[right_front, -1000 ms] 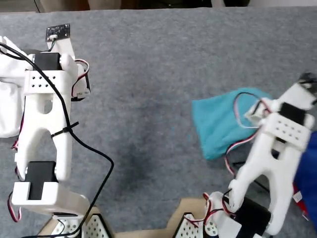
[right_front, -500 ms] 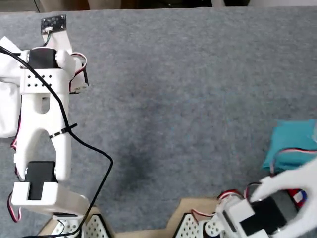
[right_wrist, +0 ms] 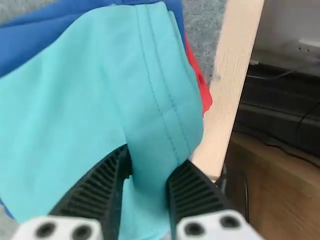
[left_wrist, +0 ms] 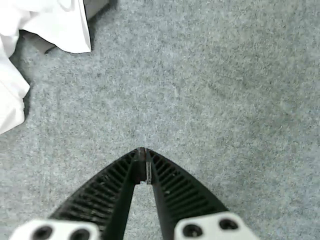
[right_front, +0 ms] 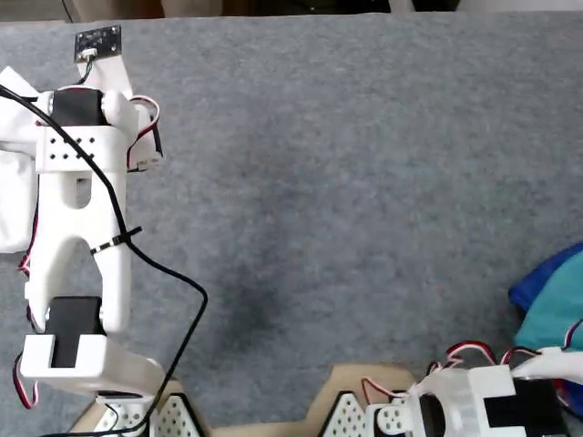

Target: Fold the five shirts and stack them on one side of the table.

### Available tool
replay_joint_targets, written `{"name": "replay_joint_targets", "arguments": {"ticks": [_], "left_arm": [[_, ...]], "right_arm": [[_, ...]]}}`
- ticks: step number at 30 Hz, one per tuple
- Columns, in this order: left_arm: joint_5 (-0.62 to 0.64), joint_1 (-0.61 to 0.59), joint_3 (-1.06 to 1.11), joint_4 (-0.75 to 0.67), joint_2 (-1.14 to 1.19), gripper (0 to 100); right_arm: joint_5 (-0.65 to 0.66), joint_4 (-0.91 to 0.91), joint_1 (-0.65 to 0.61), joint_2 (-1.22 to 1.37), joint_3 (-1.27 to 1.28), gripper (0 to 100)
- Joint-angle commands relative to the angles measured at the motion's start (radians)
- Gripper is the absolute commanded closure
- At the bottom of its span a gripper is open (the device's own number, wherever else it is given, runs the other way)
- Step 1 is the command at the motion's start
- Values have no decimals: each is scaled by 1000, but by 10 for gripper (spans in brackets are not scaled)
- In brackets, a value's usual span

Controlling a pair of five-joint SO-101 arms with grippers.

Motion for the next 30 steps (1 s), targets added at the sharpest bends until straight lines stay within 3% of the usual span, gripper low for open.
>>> {"name": "replay_joint_targets", "arguments": {"ticks": [1,8,12,18,23,30], "left_arm": [[-6,-8,-51,9,-50,980],[-6,-9,-51,9,-50,980],[-6,-9,-51,9,-50,980],[-6,-37,-52,8,-50,980],[-52,-150,-72,8,-82,980],[-160,-430,-130,2,-133,971]], "right_arm": [[64,3,18,-7,-61,935],[92,5,33,-73,-53,596],[92,41,24,-131,-45,532],[83,106,-81,-216,-48,632],[9,114,-242,-257,-94,976],[-23,252,-602,-257,-306,991]]}}
